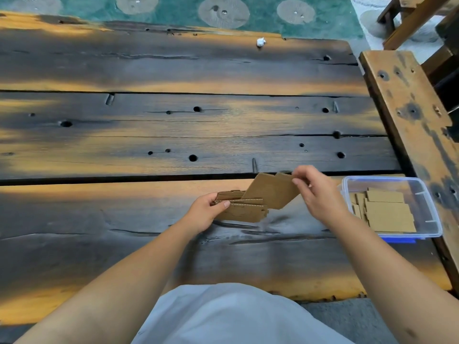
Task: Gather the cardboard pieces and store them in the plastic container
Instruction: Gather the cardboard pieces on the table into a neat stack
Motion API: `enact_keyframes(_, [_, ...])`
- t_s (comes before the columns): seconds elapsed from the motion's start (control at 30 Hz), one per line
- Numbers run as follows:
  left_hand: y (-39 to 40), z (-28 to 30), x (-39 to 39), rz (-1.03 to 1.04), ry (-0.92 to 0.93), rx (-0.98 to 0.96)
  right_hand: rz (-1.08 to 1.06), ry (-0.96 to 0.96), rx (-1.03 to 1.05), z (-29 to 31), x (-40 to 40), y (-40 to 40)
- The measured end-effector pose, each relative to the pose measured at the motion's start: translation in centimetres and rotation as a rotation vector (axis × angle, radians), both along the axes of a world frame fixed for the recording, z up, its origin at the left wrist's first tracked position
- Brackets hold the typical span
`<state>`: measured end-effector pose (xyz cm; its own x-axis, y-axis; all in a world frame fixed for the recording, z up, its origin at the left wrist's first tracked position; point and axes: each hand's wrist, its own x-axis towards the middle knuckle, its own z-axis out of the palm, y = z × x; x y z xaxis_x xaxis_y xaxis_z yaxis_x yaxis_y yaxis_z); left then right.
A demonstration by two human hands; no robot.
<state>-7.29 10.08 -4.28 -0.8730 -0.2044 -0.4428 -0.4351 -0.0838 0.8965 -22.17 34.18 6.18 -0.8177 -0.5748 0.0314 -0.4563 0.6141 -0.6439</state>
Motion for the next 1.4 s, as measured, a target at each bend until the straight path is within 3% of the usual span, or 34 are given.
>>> enact_keyframes(0.1, [0.0,0.3,-0.1,-0.001,-0.025,0.028,-0.032,0.178,-0.073,2.8,-0.2,0.8])
enact_keyframes(0.23, [0.1,0.3,-0.5,0.007,-0.052,0.039,0.225,0.369,-0.01,5.4,0.3,0.0])
enact_keyframes(0.37, [0.2,0.2,-0.7,0.003,-0.036,0.029,0.426,0.285,0.098,5.3,0.9,-2.5])
enact_keyframes(0.5, [0.2,0.3,-0.7,-0.015,-0.012,0.001,0.531,0.095,0.354,2.2,1.9,-5.0])
enact_keyframes(0.57, [0.2,0.6,-0.8,-0.019,-0.013,0.002,0.487,0.036,0.398,0.4,2.2,-5.5])
enact_keyframes(0.67, [0.0,1.0,-0.8,-0.012,-0.04,0.01,0.343,-0.037,0.239,-1.4,2.5,-5.0])
enact_keyframes(0.73, [-0.2,0.9,-0.6,-0.018,-0.061,-0.004,0.211,-0.074,0.123,-2.5,3.1,-4.0])
enact_keyframes(0.83, [-0.3,1.0,-0.4,-0.025,-0.076,-0.036,-0.041,-0.089,0.116,-4.7,4.2,-1.9])
enact_keyframes(0.97, [-0.3,0.8,-0.3,-0.027,-0.071,-0.035,-0.309,-0.285,0.038,-7.2,6.1,-0.8])
enact_keyframes(1.2, [-0.3,0.2,0.4,-0.022,-0.078,0.011,-0.431,-0.449,0.117,-10.4,8.9,-1.3])
enact_keyframes(1.4, [0.2,-0.8,0.5,-0.142,-0.087,-0.119,-0.53,-0.602,0.129,-11.4,8.6,-4.0])
